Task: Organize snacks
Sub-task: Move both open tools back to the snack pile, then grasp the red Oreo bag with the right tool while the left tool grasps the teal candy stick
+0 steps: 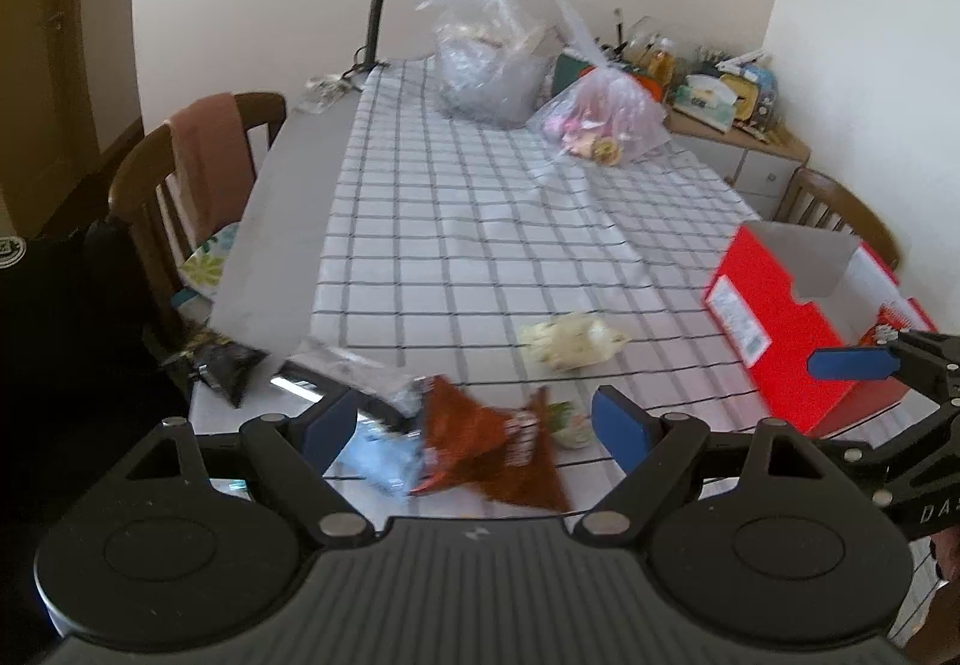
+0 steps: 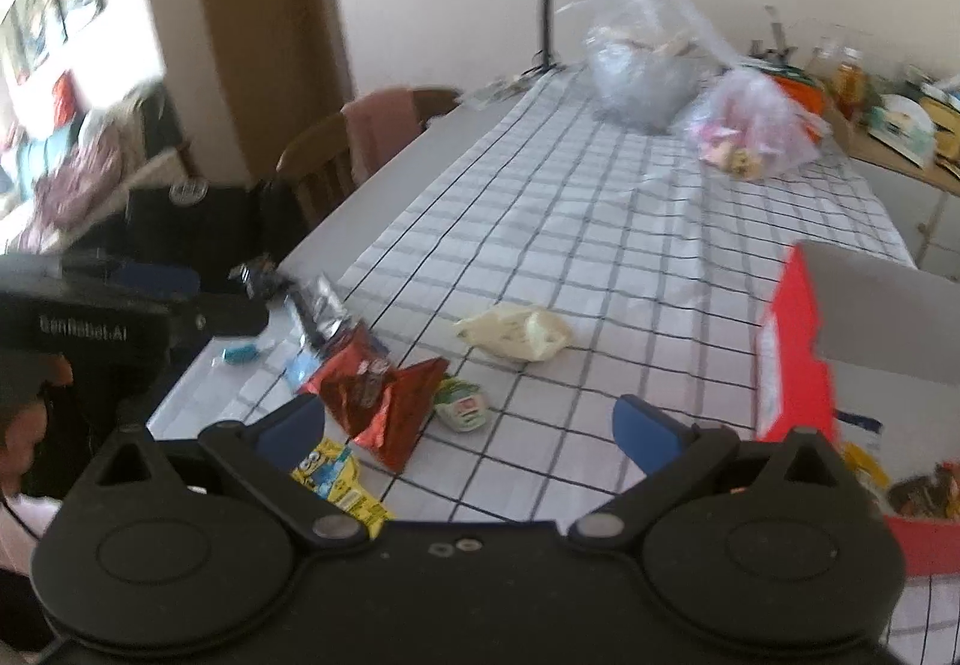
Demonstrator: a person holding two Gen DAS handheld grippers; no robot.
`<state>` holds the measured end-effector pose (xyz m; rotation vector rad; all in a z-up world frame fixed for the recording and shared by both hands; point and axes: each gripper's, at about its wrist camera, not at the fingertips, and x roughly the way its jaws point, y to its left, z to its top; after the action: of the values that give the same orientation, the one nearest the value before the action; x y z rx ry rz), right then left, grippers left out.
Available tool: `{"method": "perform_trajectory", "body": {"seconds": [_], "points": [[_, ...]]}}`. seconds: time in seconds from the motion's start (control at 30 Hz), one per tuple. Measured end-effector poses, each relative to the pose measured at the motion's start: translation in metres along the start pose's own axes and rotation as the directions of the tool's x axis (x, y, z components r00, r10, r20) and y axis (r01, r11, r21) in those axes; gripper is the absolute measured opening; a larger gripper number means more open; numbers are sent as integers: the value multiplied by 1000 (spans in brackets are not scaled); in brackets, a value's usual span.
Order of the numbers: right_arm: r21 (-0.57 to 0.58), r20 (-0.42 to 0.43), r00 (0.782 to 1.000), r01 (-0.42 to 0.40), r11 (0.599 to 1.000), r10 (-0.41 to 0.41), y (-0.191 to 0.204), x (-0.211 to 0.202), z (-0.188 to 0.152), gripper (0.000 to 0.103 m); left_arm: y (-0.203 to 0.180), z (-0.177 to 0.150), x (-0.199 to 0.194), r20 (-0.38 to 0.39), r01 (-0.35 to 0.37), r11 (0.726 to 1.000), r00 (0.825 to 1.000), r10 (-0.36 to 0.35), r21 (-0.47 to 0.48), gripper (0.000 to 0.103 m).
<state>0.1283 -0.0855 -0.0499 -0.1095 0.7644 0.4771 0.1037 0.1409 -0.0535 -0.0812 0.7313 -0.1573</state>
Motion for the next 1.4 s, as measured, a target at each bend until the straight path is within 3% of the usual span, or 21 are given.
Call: {"method": "perform_trajectory", "body": {"seconds": [0.5, 0.9, 1.03, 1.17, 1.23, 1.4], "points": [[-206, -137, 989, -79, 975, 51, 59, 93, 14, 96, 82, -20, 42, -141, -43, 999, 989, 39, -29, 86], [-432, -188, 982, -91, 897, 9, 87, 139, 16, 81, 115, -26, 82, -236, -35, 999, 971, 39, 21, 80], [-463, -200, 980, -95, 881, 1, 88, 144, 14, 72, 117, -30, 94, -271, -11, 998, 962, 25, 54, 62], [-479, -204, 979, -91, 873, -9, 90, 146, 12, 60, 117, -32, 100, -270, -13, 996, 962, 35, 84, 56], [-480, -203, 979, -87, 873, -14, 90, 148, 11, 58, 116, -30, 102, -265, -18, 995, 963, 42, 95, 53], [-483, -199, 980, -86, 872, -13, 90, 147, 10, 52, 114, -29, 102, -258, -23, 993, 965, 53, 120, 33]]}}
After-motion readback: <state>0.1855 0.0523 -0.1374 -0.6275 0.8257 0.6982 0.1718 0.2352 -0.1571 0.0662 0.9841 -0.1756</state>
